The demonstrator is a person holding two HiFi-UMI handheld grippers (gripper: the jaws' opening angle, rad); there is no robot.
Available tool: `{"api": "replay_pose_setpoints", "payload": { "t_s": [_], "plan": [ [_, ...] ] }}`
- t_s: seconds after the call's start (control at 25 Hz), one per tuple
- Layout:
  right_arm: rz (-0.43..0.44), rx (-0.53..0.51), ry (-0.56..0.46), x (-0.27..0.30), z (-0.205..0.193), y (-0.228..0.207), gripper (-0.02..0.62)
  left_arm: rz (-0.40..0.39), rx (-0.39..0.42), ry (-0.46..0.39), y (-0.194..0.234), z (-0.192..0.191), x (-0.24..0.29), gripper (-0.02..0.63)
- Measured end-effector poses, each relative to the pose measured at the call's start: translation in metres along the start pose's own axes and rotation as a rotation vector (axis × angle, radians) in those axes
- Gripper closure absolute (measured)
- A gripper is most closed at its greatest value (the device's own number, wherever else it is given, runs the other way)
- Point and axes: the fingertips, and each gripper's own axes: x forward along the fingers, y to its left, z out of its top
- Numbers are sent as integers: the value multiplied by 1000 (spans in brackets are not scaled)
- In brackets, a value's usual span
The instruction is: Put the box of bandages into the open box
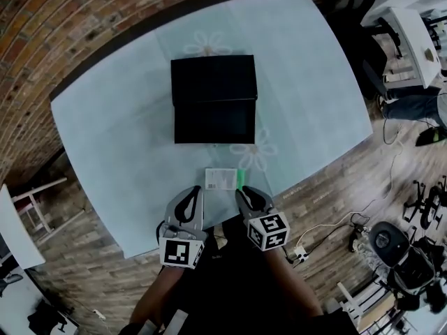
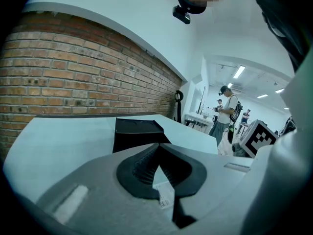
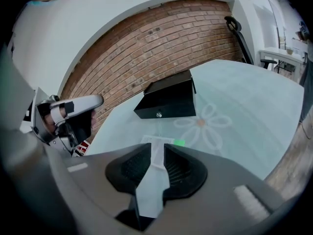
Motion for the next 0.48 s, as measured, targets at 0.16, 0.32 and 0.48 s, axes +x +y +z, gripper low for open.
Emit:
{"api": "replay_pose_setpoints", "payload": {
  "t_s": [0.16, 0.32, 0.48],
  "plan": [
    [-8, 12, 22, 4, -5, -8, 506, 1, -2, 4, 2, -2, 3, 607],
    [-10, 29, 45, 10, -9, -17, 489, -1, -5, 4, 2, -2, 8, 607],
    [-1, 68, 72, 16, -14, -24, 451, -3, -4, 7, 3, -3, 10, 607]
  ]
}}
